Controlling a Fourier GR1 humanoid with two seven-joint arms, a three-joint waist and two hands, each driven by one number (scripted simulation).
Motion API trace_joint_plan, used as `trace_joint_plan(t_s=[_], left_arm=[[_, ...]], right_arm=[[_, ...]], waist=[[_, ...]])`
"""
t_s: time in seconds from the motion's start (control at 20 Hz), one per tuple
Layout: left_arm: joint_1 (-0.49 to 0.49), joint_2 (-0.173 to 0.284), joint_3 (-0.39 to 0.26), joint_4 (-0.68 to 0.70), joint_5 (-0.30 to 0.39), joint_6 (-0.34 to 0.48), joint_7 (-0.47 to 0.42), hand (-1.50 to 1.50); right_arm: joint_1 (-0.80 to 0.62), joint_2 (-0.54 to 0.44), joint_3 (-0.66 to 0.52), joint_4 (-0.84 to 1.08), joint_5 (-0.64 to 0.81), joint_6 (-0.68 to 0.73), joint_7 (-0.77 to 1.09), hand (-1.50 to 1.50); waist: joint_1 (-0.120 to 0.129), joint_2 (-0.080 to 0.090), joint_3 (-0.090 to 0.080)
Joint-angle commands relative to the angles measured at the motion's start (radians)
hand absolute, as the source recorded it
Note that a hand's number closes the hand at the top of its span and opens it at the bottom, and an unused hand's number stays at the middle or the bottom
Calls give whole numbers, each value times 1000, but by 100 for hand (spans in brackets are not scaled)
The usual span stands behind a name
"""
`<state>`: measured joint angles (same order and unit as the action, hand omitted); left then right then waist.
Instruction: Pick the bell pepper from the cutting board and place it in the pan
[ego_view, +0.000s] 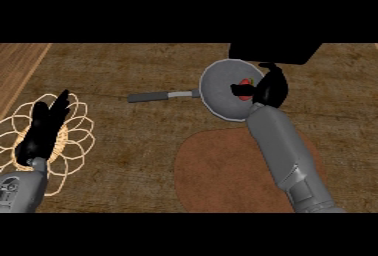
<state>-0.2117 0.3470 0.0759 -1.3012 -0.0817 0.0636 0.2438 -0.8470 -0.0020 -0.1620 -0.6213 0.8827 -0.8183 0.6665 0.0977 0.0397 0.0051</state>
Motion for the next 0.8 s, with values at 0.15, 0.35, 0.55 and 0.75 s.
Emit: trace_joint_plan(t_s=[0.15, 0.35, 0.55, 0.75], left_arm=[[-14, -16, -12, 9, 3, -13, -7, 0], [-2, 15, 18, 23, 5, -15, -29, 0], [-13, 5, 14, 29, 3, -13, 0, 0], [20, 12, 42, 73, 0, -2, -57, 0]], right_arm=[[-60, 2, -56, 117, -121, -186, -186, -150], [-72, 2, -113, 95, -168, -264, -307, -150], [-111, 2, -124, 126, -226, -368, -366, -150], [-94, 2, -139, 122, -306, -432, -421, -150]], waist=[[17, 4, 0], [7, 4, 0], [-8, -8, -2], [-34, -19, -3]])
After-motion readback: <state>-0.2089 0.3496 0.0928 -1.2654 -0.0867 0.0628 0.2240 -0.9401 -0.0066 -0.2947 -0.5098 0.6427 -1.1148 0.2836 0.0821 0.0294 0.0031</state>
